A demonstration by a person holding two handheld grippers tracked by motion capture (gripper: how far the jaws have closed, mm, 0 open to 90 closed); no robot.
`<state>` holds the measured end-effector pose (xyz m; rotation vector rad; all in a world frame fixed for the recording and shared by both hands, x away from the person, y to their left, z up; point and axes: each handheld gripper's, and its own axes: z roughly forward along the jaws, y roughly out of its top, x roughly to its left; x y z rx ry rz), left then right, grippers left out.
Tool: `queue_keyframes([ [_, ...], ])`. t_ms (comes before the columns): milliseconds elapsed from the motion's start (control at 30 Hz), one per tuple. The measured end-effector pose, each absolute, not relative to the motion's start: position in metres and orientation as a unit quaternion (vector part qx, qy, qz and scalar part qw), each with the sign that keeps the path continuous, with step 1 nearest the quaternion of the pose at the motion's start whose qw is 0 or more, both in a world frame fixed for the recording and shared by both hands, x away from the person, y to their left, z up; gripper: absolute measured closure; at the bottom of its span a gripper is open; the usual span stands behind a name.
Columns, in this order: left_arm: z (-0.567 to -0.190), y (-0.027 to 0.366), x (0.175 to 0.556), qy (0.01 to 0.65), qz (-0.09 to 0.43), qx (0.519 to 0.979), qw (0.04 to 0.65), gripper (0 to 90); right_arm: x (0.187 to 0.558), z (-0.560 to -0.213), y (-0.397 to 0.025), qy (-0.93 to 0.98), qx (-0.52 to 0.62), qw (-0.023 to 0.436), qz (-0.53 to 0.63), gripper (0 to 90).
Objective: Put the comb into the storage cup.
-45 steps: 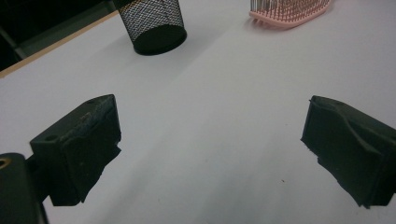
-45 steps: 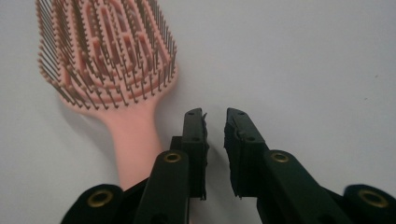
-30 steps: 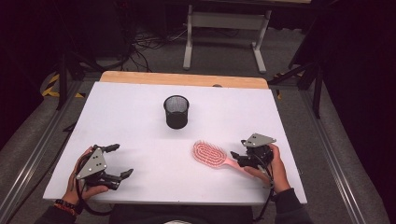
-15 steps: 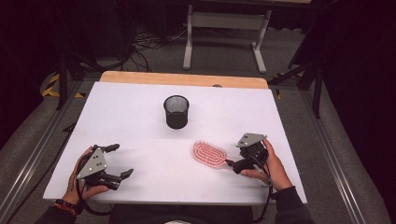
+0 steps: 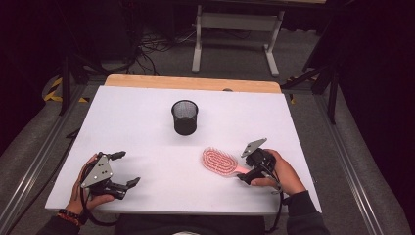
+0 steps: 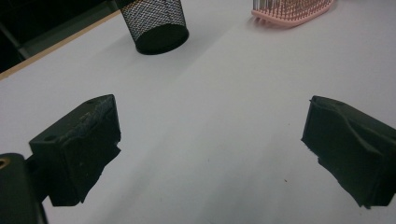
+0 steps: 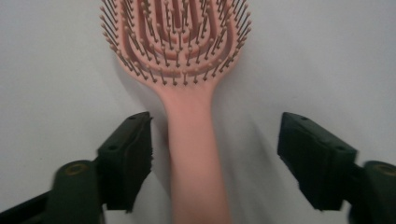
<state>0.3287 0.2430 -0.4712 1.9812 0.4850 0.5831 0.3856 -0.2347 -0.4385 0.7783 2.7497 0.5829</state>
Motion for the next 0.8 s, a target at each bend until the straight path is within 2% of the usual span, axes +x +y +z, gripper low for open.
queue_keyframes([
  [67,-0.471,0.243,0.329,0.2,0.239,0.815,0.489,5.1,0.388,-0.439,-0.233,0.938,0.27,0.106,0.19,36.4],
  [167,-0.472,0.242,0.329,0.2,0.239,0.815,0.489,5.1,0.391,-0.438,-0.231,0.938,0.268,0.099,0.195,43.9],
  [467,-0.472,0.242,0.33,0.2,0.237,0.816,0.488,5.1,0.394,-0.438,-0.226,0.946,0.251,0.077,0.192,59.0],
  [533,-0.473,0.242,0.33,0.2,0.235,0.817,0.487,5.1,0.393,-0.438,-0.224,0.947,0.244,0.075,0.193,66.8],
  [800,-0.473,0.242,0.33,0.198,0.233,0.818,0.486,5.2,0.388,-0.439,-0.226,0.946,0.234,0.087,0.208,69.6],
])
